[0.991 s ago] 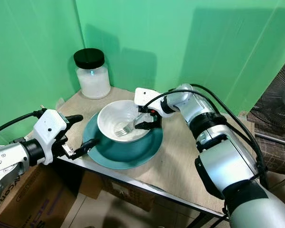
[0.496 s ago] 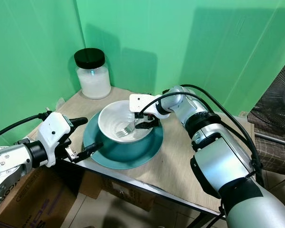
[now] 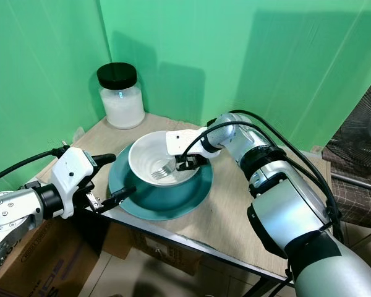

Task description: Setting the table

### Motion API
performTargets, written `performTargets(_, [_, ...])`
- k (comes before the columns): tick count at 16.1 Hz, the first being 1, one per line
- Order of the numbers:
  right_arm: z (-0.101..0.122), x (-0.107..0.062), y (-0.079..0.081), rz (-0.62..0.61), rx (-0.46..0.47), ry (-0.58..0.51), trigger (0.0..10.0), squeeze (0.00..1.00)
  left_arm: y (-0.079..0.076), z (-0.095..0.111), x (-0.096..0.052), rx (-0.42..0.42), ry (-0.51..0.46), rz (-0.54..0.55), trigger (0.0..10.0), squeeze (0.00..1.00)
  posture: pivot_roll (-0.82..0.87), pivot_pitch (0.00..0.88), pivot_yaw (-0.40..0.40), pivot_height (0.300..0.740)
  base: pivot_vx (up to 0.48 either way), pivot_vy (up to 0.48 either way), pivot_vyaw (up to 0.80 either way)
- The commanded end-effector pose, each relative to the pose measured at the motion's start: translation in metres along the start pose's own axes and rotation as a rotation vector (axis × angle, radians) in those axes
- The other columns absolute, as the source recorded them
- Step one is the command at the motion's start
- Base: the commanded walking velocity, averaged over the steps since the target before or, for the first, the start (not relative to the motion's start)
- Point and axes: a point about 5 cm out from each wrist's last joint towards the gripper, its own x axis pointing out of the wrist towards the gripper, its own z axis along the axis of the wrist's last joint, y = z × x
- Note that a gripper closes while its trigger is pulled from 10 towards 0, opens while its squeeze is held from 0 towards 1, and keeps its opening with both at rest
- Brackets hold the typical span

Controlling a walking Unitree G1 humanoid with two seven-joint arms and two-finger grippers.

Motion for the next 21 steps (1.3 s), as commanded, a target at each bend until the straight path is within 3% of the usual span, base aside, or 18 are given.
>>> performTargets(1, [0.004, -0.005, -0.006, 0.014, -0.029, 0.019, 0.0, 0.00, -0.003, 0.002, -0.001, 0.026, 0.002, -0.021, 10.0, 0.00, -0.04, 0.000, -0.027, 0.740, 0.000, 0.000, 0.00])
performTargets(11, [0.006, -0.005, -0.004, 0.087, -0.071, 0.044, 0.0, 0.00, -0.004, 0.000, 0.000, 0.036, 0.006, -0.031, 10.0, 0.00, -0.03, 0.000, -0.032, 0.740, 0.000, 0.000, 0.00])
performTargets(21, [0.014, -0.008, -0.009, 0.075, -0.092, 0.000, 0.0, 0.00, -0.005, 0.000, 0.000, 0.055, 0.013, -0.035, 10.0, 0.00, -0.03, 0.000, -0.036, 0.740, 0.000, 0.000, 0.00])
